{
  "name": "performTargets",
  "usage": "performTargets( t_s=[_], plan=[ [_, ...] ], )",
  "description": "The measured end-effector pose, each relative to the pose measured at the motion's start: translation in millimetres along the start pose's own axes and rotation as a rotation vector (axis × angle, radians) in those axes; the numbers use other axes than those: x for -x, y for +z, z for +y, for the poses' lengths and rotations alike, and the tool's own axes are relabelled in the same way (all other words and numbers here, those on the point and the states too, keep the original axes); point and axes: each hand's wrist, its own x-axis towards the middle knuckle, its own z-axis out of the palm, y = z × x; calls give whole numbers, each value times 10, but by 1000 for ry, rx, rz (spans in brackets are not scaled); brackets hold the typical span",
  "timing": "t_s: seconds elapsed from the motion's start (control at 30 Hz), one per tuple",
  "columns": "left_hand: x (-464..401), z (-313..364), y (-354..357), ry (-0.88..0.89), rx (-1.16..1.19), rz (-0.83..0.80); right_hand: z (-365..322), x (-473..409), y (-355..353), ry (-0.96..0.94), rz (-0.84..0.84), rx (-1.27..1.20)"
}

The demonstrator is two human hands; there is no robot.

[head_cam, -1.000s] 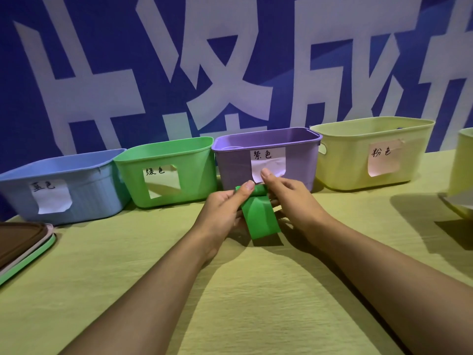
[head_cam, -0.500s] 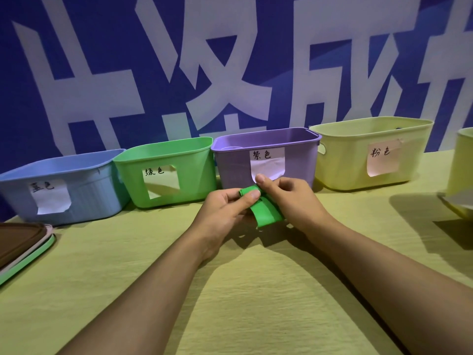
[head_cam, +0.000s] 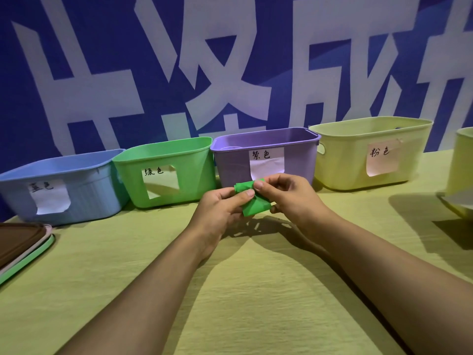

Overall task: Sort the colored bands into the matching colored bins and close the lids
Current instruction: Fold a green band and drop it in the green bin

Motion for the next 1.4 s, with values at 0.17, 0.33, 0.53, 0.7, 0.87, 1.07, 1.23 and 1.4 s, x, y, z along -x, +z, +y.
performTargets(
  t_s=[0.17,0.33,0.53,0.7,0.87,1.07,1.23,1.4],
  plan=[
    [29,67,14,-56,20,72,0,8,12,-9,-28,-16],
    [72,89,32,-98,-79,118,4,27,39,-39,-89,-25],
    [85,99,55,-76,-87,128,6,29,39,-32,-98,-8],
    [77,82,57,-82,-76,82,-29,68,28,63,-115,-116],
    [61,54,43,-52,-41,-6,-45,62,19,165,-48,-16],
    [47,24,36,-28,-32,-80,-100,123,44,194,-51,120],
    [41,1,-1,19,-67,-103,-105,128,35,138,-36,171],
    [38,1,-12,41,-85,-63,-80,92,43,108,-51,152]
  ],
)
